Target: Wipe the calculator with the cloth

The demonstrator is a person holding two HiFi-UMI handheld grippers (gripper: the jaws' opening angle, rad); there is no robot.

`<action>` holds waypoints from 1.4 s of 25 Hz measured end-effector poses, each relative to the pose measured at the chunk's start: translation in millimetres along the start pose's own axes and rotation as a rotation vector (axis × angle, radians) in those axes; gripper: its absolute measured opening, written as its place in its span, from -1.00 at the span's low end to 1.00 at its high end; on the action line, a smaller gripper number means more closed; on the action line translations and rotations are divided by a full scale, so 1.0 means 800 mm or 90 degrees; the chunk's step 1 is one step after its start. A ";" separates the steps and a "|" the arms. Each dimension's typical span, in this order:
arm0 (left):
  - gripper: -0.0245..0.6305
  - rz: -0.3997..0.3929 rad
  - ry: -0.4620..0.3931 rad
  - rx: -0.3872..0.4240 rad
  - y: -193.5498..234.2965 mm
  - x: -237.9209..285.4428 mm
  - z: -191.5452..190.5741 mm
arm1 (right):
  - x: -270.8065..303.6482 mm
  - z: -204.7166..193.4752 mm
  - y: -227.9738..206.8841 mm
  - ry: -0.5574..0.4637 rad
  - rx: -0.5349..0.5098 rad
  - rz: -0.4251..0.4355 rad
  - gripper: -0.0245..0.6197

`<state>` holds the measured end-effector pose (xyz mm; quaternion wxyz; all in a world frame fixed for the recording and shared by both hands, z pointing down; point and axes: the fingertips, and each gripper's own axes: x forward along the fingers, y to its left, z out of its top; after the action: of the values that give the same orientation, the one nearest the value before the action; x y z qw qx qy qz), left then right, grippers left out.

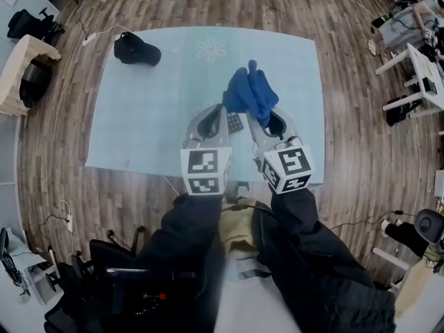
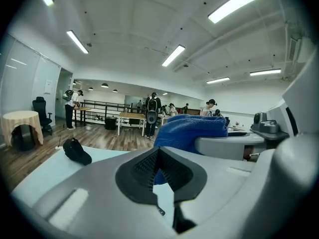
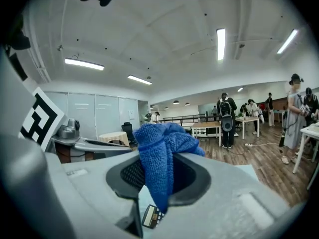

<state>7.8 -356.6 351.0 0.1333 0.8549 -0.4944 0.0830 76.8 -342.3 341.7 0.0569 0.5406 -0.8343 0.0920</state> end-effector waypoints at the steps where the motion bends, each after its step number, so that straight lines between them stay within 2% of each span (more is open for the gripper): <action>1: -0.93 -0.001 -0.006 0.007 -0.003 0.000 0.005 | -0.002 0.005 -0.002 -0.007 -0.001 -0.003 -0.64; 8: -0.93 -0.006 -0.032 0.026 -0.015 -0.004 0.034 | -0.010 0.034 -0.013 -0.039 -0.005 -0.014 -0.65; 16: -0.93 0.000 -0.045 0.033 -0.014 -0.007 0.045 | -0.016 0.043 -0.015 -0.049 -0.010 -0.014 -0.65; 35: -0.93 0.004 -0.030 0.027 -0.015 0.000 0.033 | -0.019 0.036 -0.026 -0.042 0.000 -0.017 -0.66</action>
<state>18.7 -359.3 324.1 0.1031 0.8578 -0.4981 0.0738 102.3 -343.0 312.5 0.0309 0.5542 -0.8286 0.0734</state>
